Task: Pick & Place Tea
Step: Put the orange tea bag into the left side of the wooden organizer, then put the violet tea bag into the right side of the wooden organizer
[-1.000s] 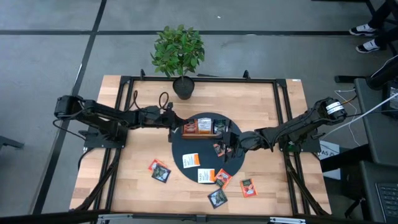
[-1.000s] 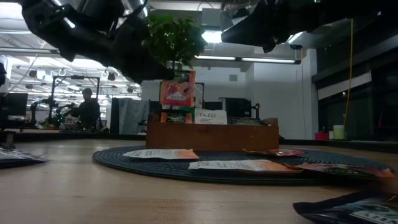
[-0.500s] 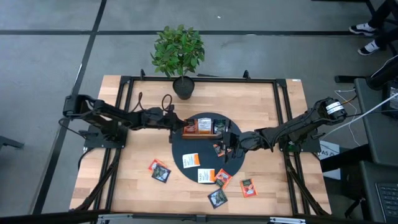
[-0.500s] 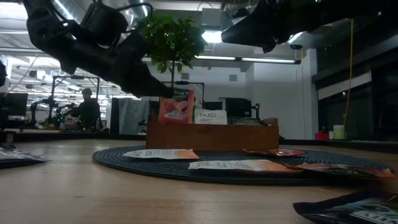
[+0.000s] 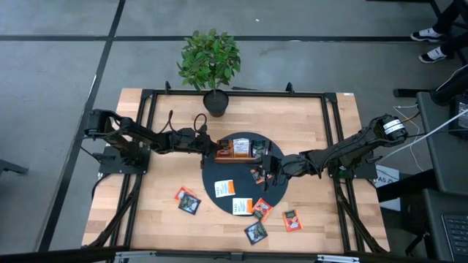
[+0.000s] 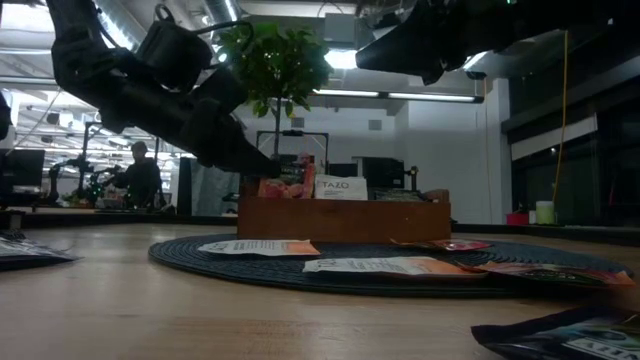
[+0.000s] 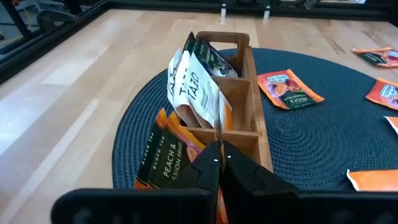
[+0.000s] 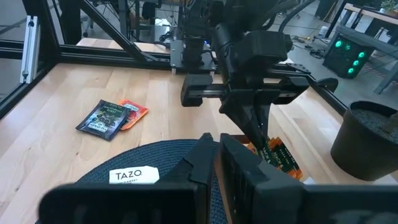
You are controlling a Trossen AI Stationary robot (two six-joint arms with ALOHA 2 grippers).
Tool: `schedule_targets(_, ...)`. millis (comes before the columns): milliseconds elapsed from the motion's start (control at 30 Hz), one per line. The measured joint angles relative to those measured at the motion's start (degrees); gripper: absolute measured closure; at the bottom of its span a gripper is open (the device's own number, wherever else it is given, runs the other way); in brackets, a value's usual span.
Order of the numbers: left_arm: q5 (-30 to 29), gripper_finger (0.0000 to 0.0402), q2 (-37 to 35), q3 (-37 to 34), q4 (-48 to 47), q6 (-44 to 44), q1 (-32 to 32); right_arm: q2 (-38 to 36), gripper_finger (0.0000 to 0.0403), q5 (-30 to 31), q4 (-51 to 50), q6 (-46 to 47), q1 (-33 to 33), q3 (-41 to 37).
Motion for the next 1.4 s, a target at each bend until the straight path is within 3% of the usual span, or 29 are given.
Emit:
schedule_targets(667, -3.24, 0.0331, -1.39, 0.01, -0.01, 3.55, 0.00, 0.00, 0.0369, -0.11, -0.18, -0.02, 0.00, 0.00)
schedule_targets(1200, -4.20, 0.0306, -14.84, 0.04, -0.69, 9.51, -1.99, 0.00, 0.0369, -0.02, -0.57, -3.50, 0.00, -0.01)
schedule_targets(1400, -10.75, 0.0304, -19.48, 0.04, -6.53, 12.55, -6.77, 0.00, 0.0370, 0.03, -0.55, -7.72, -0.02, -0.02)
